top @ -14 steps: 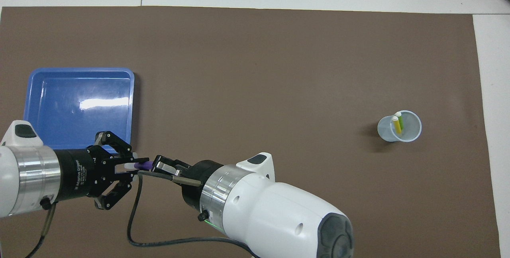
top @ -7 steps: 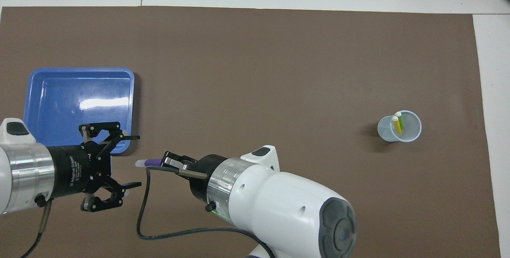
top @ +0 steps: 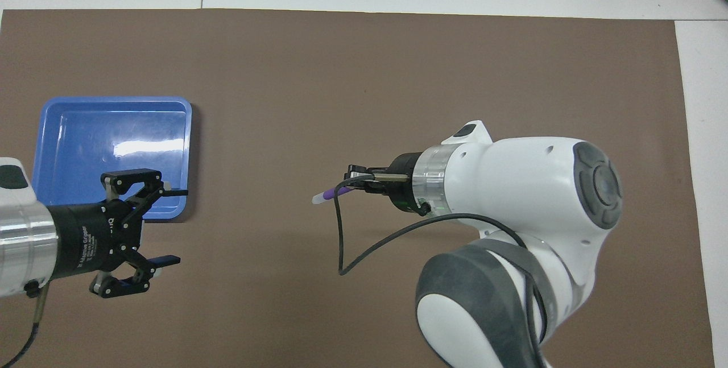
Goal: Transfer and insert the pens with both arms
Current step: 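Carry the purple pen into the white cup with the right gripper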
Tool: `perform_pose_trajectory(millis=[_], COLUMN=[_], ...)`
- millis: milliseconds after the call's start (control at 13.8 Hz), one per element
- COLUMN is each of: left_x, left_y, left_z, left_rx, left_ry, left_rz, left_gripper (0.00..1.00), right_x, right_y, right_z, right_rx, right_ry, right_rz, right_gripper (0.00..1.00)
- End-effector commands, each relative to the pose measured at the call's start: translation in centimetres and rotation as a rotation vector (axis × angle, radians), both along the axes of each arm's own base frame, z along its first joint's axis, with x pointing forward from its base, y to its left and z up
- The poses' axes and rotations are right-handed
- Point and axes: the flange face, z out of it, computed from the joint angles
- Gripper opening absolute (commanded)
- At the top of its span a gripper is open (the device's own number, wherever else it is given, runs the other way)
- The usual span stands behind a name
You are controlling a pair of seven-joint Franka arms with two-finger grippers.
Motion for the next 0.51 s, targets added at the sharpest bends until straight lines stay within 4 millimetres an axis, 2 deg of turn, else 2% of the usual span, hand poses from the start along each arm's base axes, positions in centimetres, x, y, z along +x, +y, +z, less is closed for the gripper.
perform_pose_trajectory(millis=[0,145,291,436], left_x=[-0.5,-0.7,-0.8,-0.5], left_y=[4.0,5.3,6.3,8.2], left_z=[-0.8,-1.4,-1.8,-1.8], left_rx=[0.037,0.154,0.238,0.32], left_ry=[-0.074,-0.118,-0.161,-0.201], left_rz=[-0.202,-0.398,-0.6,-0.778], left_gripper=[1.0,1.0,1.0,1.0], right_x=[0.6,0.9,1.2,1.5], right_y=[-4.4,-8.5,-13.6,-19.1], right_z=[-0.5,-1.3,-1.8,-2.1], right_rx=[-0.165,-0.295,-0.404,-0.525], right_ry=[-0.02,0.013,0.052,0.072], right_rz=[0.134,0.252,0.372,0.487], right_gripper=[0.0,0.0,0.0,0.0])
